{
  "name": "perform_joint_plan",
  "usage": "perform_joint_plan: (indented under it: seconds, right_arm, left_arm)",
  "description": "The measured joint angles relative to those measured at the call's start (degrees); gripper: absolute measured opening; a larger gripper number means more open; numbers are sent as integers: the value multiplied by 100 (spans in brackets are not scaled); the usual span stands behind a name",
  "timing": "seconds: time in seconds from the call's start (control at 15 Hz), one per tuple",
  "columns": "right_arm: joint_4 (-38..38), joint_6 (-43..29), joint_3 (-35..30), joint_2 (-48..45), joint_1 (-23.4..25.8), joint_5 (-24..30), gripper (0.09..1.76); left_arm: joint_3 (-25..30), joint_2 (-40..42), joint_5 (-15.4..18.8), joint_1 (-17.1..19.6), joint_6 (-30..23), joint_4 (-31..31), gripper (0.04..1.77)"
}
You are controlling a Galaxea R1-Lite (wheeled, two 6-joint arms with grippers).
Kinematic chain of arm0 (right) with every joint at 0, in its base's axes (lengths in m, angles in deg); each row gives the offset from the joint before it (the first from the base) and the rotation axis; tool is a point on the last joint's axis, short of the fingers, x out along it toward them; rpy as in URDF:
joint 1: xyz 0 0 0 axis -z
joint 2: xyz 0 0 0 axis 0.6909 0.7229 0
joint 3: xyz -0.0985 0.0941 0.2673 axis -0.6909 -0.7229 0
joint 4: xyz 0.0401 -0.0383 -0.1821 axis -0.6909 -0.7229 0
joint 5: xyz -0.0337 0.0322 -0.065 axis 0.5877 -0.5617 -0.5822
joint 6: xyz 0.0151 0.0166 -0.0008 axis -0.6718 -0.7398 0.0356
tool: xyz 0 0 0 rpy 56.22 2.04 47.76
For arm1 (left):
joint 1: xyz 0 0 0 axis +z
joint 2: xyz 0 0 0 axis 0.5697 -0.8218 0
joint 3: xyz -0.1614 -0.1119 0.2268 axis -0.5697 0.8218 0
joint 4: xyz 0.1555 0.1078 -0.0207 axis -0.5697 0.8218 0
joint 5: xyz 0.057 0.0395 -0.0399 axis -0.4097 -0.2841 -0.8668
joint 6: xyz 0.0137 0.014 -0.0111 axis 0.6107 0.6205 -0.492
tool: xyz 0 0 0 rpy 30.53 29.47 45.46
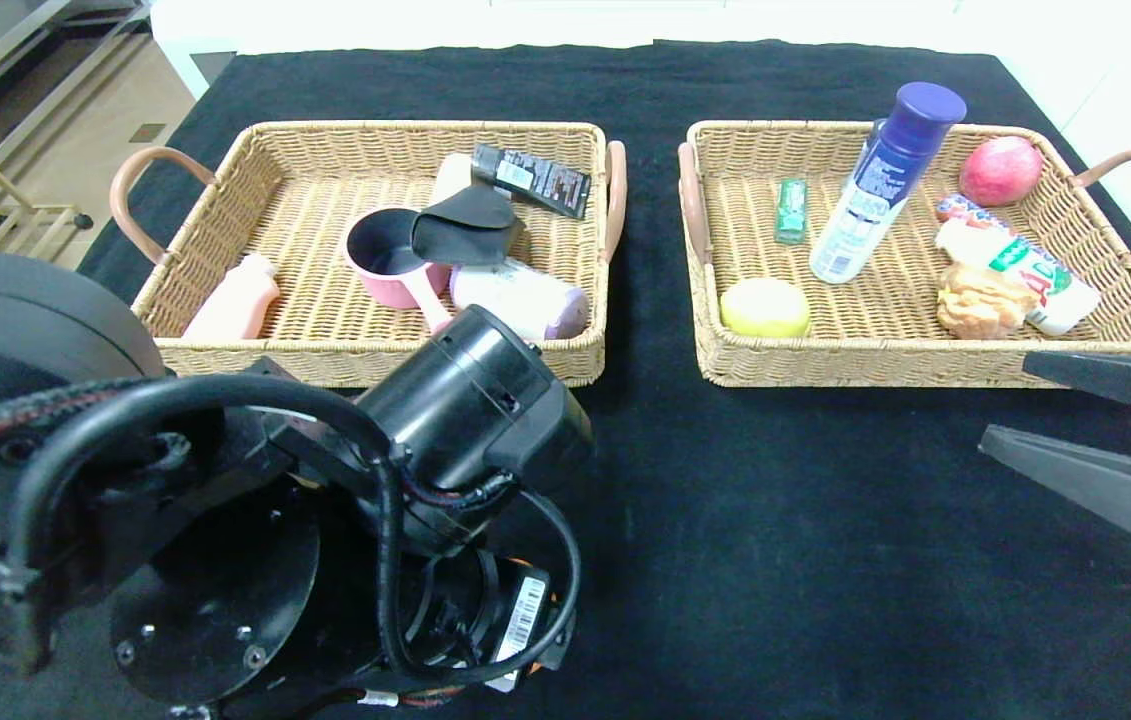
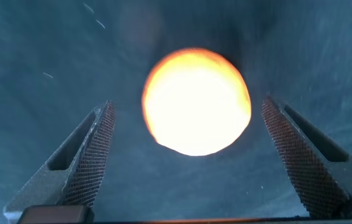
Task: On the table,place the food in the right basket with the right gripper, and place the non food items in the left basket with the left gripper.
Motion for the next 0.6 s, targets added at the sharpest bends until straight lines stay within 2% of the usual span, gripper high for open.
perform_joint_plan:
  seconds: [0.6]
  right_arm:
    - [5, 1, 5, -7, 0, 0, 171]
  left_arm:
    - [174, -313, -46, -138, -255, 4, 172]
